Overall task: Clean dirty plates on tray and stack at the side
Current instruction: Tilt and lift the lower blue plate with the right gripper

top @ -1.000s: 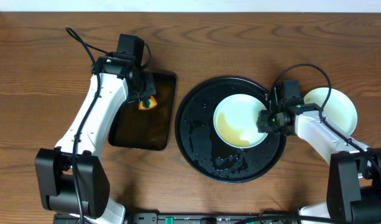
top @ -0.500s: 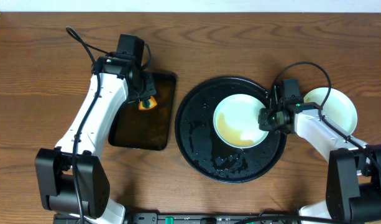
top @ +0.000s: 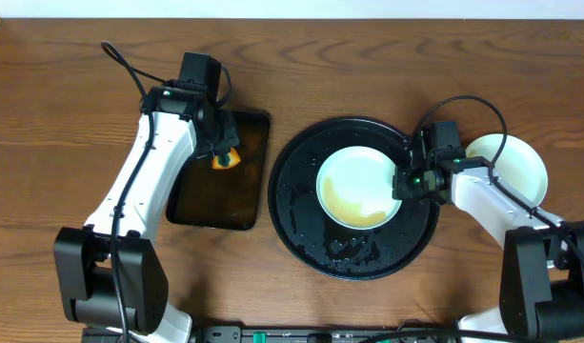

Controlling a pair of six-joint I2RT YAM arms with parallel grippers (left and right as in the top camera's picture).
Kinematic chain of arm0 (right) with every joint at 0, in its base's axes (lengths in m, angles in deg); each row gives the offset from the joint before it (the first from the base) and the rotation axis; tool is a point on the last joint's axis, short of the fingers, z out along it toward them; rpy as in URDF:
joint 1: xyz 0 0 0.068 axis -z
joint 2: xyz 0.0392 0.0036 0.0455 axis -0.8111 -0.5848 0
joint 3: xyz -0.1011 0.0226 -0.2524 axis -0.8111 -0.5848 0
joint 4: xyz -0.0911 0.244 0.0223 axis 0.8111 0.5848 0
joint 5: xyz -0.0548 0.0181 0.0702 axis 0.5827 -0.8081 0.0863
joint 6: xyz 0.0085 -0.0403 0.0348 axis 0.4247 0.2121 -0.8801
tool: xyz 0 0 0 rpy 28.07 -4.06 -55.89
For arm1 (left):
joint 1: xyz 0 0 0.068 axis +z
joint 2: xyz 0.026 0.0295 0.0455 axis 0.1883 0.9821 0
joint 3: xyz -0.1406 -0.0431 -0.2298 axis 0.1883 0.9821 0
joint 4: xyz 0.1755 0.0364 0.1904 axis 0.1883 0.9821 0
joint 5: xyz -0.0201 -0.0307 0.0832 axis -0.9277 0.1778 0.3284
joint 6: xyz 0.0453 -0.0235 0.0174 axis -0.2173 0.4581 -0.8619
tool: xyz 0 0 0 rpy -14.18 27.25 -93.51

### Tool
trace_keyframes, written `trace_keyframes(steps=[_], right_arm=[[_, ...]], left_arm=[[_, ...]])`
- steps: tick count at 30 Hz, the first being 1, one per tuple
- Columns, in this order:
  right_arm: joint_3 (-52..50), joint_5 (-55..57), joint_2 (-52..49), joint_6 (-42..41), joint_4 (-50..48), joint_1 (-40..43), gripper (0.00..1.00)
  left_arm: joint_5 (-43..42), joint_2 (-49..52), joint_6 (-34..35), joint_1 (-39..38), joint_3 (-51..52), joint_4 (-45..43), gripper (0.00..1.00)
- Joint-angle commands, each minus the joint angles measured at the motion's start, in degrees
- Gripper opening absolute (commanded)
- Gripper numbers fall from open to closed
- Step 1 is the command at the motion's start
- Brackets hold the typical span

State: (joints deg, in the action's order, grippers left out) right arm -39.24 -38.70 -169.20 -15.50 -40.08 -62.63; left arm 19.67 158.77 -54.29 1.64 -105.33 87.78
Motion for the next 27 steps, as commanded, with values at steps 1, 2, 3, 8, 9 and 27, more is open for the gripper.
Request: trace_keyframes(steps=[1,2,3,8,9,27], right_arm=[[0.5,1.0,0.3,0.6,0.1,0.3,0.01],[1.0,1.9,1.1,1.2,0.1,0.3,0.01],[1.4,3.0,2.1,1.9,0.2,0.3,0.01],[2.3,7.5,9.0,6.7,0.3,0.1,0.01],[2.3,8.0,10.1,7.7,0.3,0.0,0.01],[2.3,38.1,25.5,26.5,-5.5,-15.6,0.01]], left_arm=[[0.7,0.5,0.1,0.0,0.3,0.5,0.08],[0.7,0.5,0.1,0.0,0.3,0.5,0.08],[0.7,0.5,0.1,0.0,0.3,0.5,0.08],[0.7,0.5,0.1,0.0,0.3,0.5,0.08],[0.7,0.5,0.1,0.0,0.3,0.5,0.08],[0.7,0.5,0.1,0.0,0.3,0.4,0.08]])
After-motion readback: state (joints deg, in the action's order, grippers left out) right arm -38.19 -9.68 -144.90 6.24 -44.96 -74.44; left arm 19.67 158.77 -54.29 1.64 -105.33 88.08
